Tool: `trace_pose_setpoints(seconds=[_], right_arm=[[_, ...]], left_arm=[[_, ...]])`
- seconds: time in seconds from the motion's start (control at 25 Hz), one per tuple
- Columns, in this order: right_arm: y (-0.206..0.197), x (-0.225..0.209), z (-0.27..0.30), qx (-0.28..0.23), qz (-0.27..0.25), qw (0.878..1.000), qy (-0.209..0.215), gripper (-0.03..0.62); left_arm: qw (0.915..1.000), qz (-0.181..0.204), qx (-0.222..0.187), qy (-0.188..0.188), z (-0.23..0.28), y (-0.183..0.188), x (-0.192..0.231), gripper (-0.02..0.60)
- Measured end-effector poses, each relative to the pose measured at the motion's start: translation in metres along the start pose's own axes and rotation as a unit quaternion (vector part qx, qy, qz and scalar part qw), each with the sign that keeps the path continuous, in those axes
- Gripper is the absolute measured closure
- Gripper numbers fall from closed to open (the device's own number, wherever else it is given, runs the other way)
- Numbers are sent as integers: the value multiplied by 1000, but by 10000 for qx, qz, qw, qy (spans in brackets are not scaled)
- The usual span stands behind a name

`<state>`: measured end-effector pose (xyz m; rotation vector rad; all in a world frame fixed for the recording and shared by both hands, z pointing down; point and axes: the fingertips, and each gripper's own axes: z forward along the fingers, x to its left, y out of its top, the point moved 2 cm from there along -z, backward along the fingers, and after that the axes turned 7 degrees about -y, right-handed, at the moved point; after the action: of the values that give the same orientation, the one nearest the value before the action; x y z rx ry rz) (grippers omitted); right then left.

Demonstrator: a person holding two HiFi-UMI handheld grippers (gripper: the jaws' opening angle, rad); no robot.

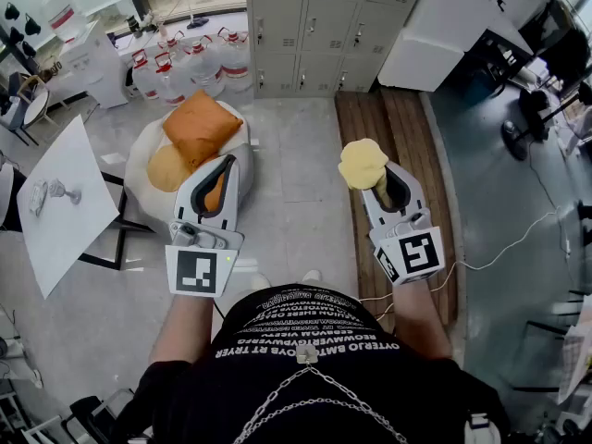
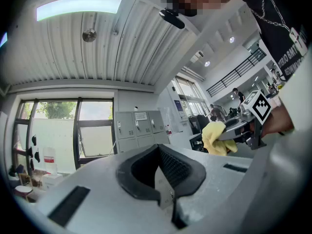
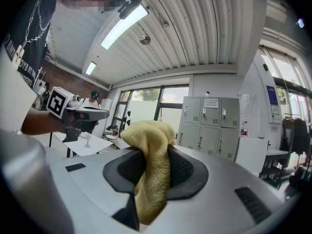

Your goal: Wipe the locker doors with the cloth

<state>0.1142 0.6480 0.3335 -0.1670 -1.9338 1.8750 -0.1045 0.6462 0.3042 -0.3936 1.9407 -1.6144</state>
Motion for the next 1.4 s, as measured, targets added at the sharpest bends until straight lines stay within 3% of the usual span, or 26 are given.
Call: trace_pose_setpoints(seconds=[0.72, 0.92, 1.4], right_arm=[[-37, -68, -34, -141, 344, 9990, 259, 484], [-43, -85, -44, -236, 320, 9988, 271, 484], [-46, -102, -40, -313, 323, 9981, 420, 485]], left_arm=[[9998, 113, 115, 130, 54, 7, -80, 576], [9996, 64, 52, 258, 67, 9, -94, 576], [9986, 38, 348, 393, 70, 2, -99, 575]])
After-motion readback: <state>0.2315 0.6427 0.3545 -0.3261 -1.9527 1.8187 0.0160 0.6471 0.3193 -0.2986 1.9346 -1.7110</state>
